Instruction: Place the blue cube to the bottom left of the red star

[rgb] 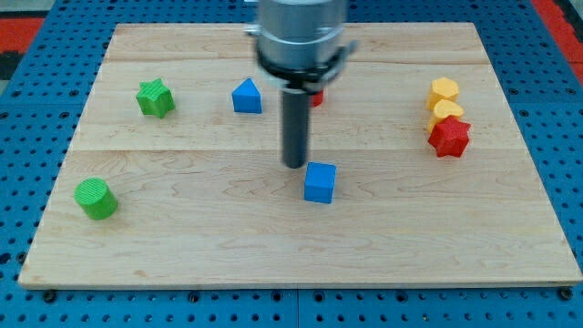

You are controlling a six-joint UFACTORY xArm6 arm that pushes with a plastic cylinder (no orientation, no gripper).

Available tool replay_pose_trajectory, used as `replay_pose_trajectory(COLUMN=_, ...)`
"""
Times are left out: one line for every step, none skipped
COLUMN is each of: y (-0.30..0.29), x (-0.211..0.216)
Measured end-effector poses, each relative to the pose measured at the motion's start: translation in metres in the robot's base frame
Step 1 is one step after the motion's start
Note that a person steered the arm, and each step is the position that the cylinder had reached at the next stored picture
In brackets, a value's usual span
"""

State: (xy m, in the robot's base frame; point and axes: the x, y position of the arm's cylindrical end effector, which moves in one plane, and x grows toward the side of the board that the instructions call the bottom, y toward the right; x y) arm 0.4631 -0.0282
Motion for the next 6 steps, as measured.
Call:
replay_pose_trajectory(y=-0.028, x=0.023)
replay_pose_trajectory(y=0.028, x=0.037)
replay_pose_trajectory(y=0.111, x=0.034)
replay_pose_trajectory(y=0.154, x=0.034)
replay_pose_trajectory(y=0.141, x=0.058)
replay_pose_trajectory(y=0.156, x=0.074)
